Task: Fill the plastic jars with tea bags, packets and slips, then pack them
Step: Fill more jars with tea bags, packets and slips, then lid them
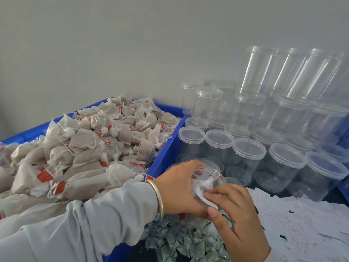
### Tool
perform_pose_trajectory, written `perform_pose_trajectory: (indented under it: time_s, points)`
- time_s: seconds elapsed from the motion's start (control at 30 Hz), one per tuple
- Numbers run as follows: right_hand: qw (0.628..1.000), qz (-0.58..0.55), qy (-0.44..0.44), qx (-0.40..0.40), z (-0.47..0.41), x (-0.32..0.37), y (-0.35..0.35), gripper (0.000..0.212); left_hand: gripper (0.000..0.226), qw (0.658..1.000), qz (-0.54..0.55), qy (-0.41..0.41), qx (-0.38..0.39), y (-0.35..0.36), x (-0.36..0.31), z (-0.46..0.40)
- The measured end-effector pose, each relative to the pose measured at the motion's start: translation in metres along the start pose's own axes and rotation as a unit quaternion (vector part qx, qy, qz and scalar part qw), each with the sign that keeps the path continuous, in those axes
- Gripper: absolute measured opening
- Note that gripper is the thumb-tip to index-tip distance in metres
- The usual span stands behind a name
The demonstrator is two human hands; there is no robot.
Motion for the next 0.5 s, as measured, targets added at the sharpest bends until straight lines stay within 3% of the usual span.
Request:
perform_pose_trajectory:
  time_s: [0.33,0.5]
  points:
    - [0.995,0.067,0.003,0.078,-0.013,0.009,0.003,0.069,0.095,0.999,-0.036,0.02,0.01,0.004,-0.002,-0.001]
    - [0.967,0.034,0.157,0.199,-0.012,0.002,0.003,0.047,0.098,0.999,-0.037,0.017,0.011,0.003,0.001,-0.001]
Point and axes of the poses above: each hand's wrist, its own z-axis away from the middle knuckle, its own y-axis out of the palm, x = y × z, the point moved 4 cm from there along -z, towards the middle knuckle, and after that the axes turned 11 degrees about -z, right-handed, at the moved point
